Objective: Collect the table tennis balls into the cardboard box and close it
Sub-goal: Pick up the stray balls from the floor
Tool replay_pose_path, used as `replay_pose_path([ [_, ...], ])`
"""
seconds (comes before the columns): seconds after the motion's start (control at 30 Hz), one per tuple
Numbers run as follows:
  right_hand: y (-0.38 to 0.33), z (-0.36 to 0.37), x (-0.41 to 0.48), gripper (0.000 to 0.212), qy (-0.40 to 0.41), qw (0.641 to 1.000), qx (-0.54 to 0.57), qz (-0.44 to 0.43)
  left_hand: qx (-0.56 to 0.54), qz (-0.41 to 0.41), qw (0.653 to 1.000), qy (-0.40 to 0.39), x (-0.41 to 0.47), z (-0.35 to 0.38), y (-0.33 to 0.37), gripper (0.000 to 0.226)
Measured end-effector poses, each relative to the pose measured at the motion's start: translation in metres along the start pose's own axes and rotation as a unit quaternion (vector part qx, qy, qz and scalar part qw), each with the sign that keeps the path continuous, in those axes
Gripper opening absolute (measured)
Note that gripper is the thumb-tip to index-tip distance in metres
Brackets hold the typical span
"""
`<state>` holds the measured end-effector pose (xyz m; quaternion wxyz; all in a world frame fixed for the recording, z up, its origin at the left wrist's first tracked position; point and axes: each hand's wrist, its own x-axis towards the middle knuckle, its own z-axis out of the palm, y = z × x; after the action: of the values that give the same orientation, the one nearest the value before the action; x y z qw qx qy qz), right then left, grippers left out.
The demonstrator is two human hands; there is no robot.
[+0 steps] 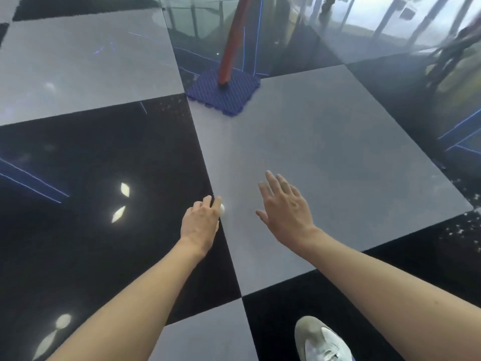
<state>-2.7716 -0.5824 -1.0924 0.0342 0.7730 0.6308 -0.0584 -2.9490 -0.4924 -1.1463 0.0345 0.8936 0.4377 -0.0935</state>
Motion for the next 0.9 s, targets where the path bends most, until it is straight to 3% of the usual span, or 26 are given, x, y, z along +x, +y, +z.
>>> replay_pose_path([
  [0.23, 0.012, 0.014, 0.001, 0.061, 0.000, 1.000, 0.012, 0.003, 0.017, 0.046, 0.997, -0.068, 0.030, 0.031, 0.009, 0.082],
  [0.4, 0.020, 0.020, -0.007, 0.057, -0.015, 1.000, 0.005, 0.006, 0.013, 0.023, 0.996, -0.082, 0.032, 0.042, 0.017, 0.053],
  [0.6, 0.017, 0.022, -0.027, 0.055, -0.040, 0.999, 0.017, 0.002, 0.022, 0.018, 0.998, -0.059, 0.033, 0.049, 0.017, 0.051],
  [0.8, 0.014, 0.011, -0.046, 0.053, -0.047, 0.999, 0.018, 0.003, 0.005, -0.003, 0.997, -0.071, 0.019, 0.050, 0.003, 0.033],
  [0.9, 0.012, 0.007, -0.053, 0.054, -0.046, 0.999, 0.013, 0.008, -0.022, 0.002, 0.999, -0.041, 0.009, 0.032, 0.010, 0.028],
])
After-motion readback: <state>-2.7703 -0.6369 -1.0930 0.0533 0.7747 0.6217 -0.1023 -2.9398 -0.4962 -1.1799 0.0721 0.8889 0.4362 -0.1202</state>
